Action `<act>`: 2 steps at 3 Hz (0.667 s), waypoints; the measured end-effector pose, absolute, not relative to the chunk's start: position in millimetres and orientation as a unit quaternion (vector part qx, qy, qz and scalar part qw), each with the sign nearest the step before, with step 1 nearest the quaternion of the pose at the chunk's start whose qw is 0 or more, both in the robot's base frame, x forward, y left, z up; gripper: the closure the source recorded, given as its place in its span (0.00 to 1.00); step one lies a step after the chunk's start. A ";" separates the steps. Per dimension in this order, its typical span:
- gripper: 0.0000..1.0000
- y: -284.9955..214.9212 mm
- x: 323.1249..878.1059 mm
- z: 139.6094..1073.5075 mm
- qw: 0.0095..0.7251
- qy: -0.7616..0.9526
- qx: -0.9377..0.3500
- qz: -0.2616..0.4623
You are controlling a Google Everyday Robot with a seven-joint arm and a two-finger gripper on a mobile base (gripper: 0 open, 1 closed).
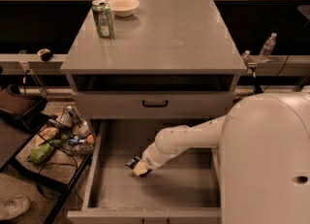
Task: Place rxbar blueberry into middle drawer
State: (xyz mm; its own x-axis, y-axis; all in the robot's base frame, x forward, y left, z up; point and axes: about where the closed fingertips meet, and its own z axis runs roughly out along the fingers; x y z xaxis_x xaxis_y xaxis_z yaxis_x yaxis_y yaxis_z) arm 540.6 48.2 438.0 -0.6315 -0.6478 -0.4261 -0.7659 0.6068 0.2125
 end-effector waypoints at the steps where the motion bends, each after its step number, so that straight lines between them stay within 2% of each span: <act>1: 0.11 48.2 540.6 438.0 0.155 0.883 -0.400 0.191; 2: 0.00 48.2 540.6 438.0 0.155 0.883 -0.400 0.191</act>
Offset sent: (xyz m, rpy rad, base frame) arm 0.0000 0.0000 0.0000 0.0000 0.0000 0.0000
